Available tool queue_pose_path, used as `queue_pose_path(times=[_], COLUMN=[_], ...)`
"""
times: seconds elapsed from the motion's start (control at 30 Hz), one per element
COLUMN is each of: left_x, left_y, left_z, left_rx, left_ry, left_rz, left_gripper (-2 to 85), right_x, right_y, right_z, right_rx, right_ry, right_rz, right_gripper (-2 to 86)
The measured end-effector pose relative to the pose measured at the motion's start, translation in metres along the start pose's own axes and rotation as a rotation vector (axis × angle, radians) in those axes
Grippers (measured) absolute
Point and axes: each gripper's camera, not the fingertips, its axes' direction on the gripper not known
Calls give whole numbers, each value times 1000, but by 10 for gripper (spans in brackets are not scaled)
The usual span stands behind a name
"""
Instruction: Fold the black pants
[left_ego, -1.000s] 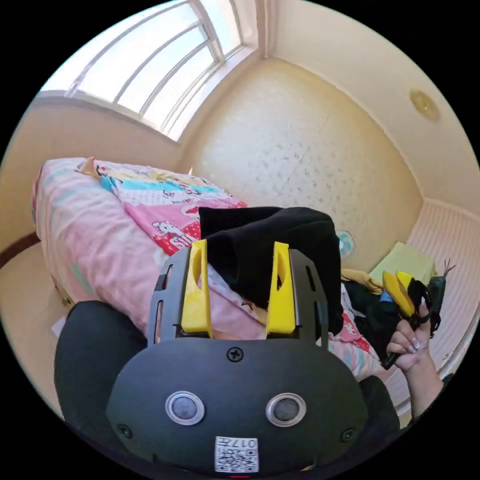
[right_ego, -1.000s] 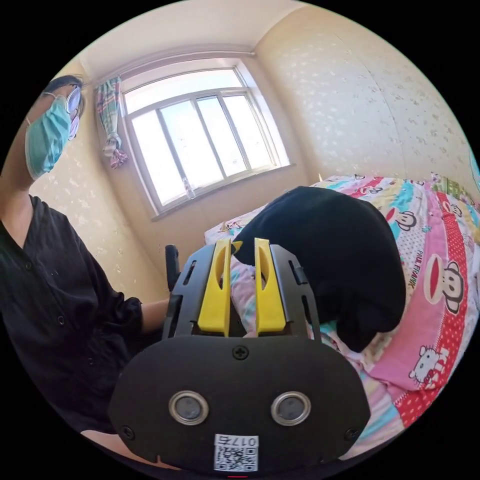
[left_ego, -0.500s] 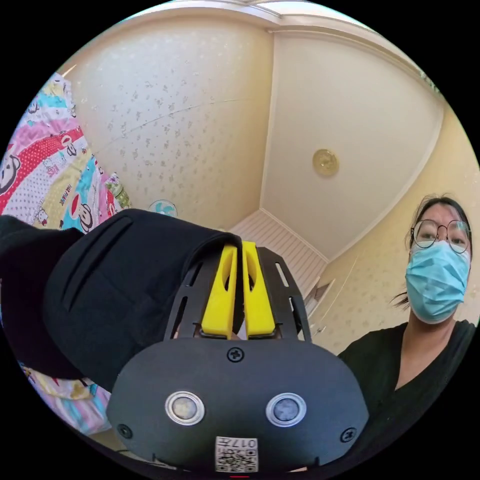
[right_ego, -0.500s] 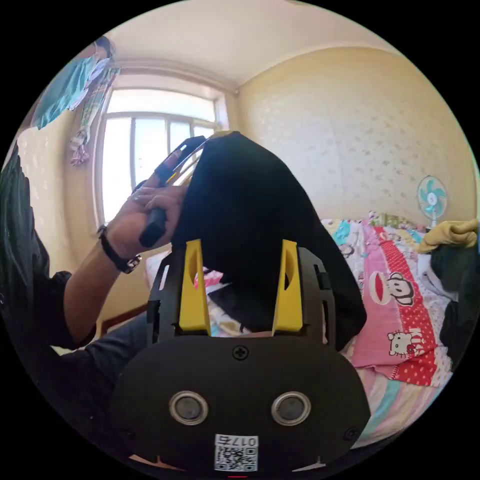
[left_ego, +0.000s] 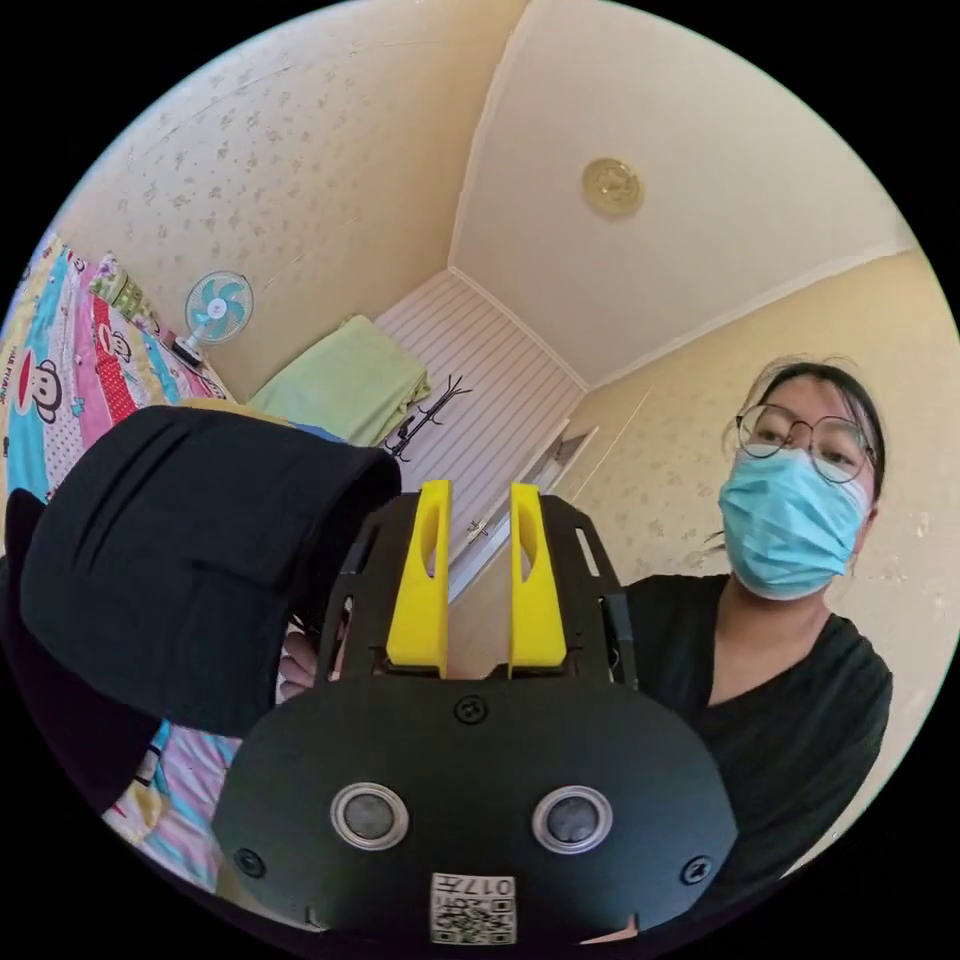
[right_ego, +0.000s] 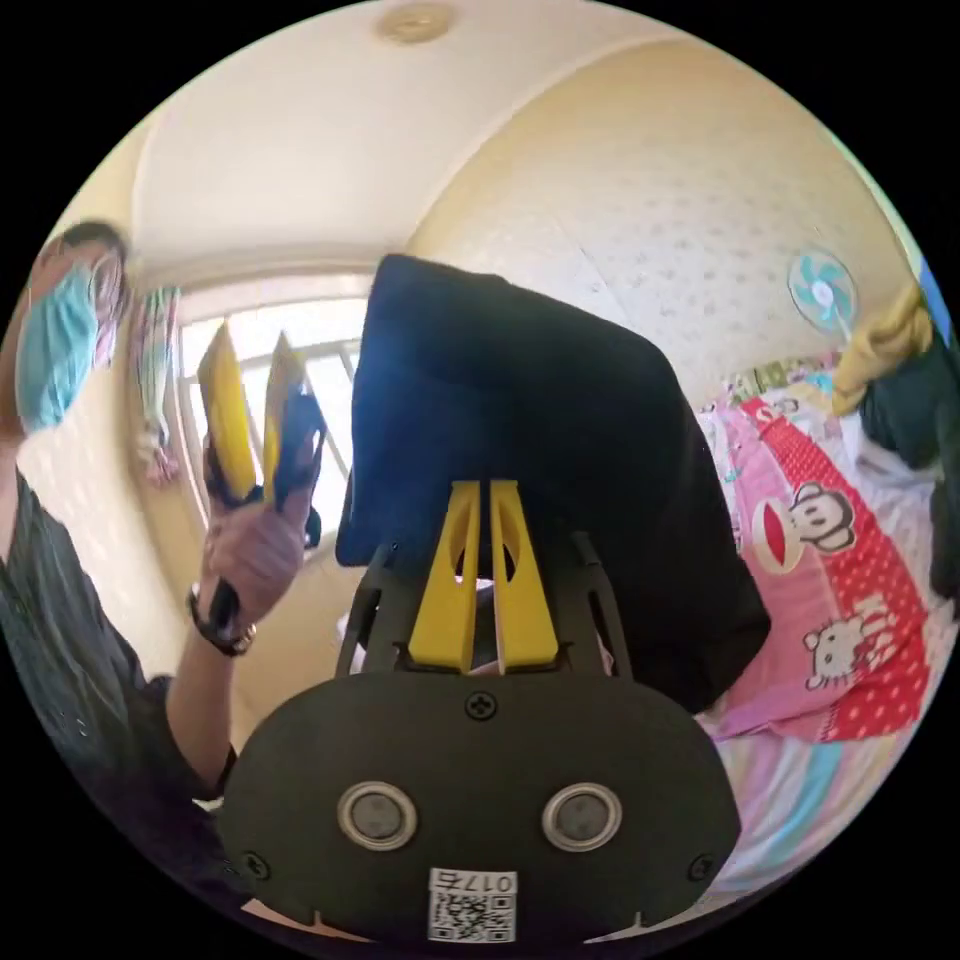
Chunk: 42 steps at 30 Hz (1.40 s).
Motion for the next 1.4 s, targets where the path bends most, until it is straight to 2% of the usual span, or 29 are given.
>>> queue_pose_path(times=[0.1,0.13,0.17,0.3,0.47,0.53,0.7,0.83,0.9,0.97,1.13,1.3,1.4], left_x=[18,21,21,10,10,-1,-27,-28,-33,-41,-38,-26,-19], left_y=[48,65,76,89,118,121,98,57,41,22,1,-15,-33], left_z=[-40,-49,-49,-3,101,119,132,106,107,115,139,143,137], left_rx=[133,143,107,-154,-502,-534,-491,-184,-115,-44,58,177,227], left_ry=[-295,-466,-605,-781,-989,-1057,-898,-646,-585,-498,-425,-371,-321], left_rz=[62,79,90,247,726,776,677,501,457,384,352,350,337], left_gripper=[94,95,98,123,143,133,52,28,23,20,18,21,27], right_x=[8,9,12,15,18,16,24,36,41,36,-10,-56,-70], right_y=[-2,-2,-3,1,-3,-4,6,27,50,71,133,191,202], right_z=[-14,-16,-19,-23,-20,-19,-36,-54,-55,-50,-34,4,20], right_rx=[12,8,-3,-18,-68,-90,-35,-28,-71,-102,0,-91,-49], right_ry=[69,71,68,54,21,23,60,14,-62,-56,-38,94,124], right_rz=[3,5,9,27,48,38,61,11,-6,-3,-78,-59,-9], right_gripper=[20,20,19,18,20,21,30,47,77,119,179,220,268])
